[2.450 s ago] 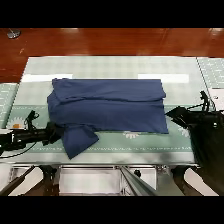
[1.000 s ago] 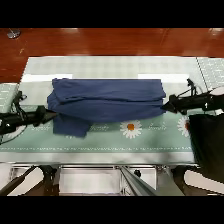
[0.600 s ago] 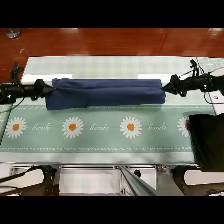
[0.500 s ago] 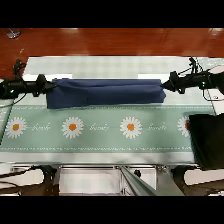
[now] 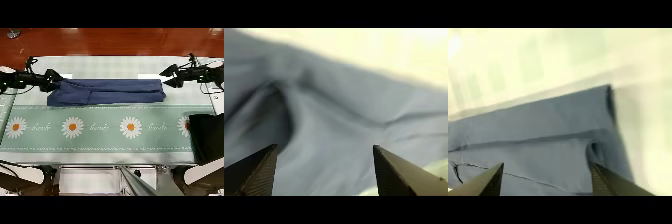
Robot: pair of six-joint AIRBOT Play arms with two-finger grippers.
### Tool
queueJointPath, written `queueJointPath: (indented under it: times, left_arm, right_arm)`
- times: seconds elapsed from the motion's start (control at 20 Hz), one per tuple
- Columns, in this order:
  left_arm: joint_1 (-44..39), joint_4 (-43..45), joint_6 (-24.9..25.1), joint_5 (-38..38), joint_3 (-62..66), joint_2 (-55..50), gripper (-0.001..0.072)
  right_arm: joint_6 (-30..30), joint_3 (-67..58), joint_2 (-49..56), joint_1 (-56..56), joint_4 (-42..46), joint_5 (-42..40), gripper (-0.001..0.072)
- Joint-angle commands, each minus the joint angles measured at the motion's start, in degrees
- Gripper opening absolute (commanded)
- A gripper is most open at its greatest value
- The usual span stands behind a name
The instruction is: Fold the shirts.
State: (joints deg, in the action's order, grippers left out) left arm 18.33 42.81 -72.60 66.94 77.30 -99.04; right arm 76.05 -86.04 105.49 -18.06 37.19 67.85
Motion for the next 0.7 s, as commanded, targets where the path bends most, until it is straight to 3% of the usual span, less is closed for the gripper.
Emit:
queueJointPath:
  times: [0.0, 0.1, 0.15, 0.4, 0.65]
  left_arm:
    - [5.97, 16.61, -6.43, 18.08, 3.76, 0.61, 0.0703]
    - [9.60, 13.81, -4.39, 17.73, 0.57, 4.57, 0.0703]
    - [10.38, 11.82, -3.89, 14.67, -2.05, 7.30, 0.0703]
    - [6.47, 0.79, 3.45, -2.54, -19.69, 24.44, 0.0703]
    - [-5.77, -2.73, 4.76, -5.33, -28.11, 33.94, 0.0703]
  right_arm:
    - [0.63, -2.64, 0.72, -5.55, 5.29, 7.32, 0.0627]
    - [7.91, -2.16, 0.76, -5.95, 19.54, 9.84, 0.0627]
    - [8.28, -1.44, 0.76, -5.25, 22.49, 10.29, 0.0627]
    - [4.09, -0.76, 2.78, 1.40, 15.21, 10.47, 0.0627]
    - [3.13, -1.29, 4.46, 7.98, 12.83, 9.35, 0.0603]
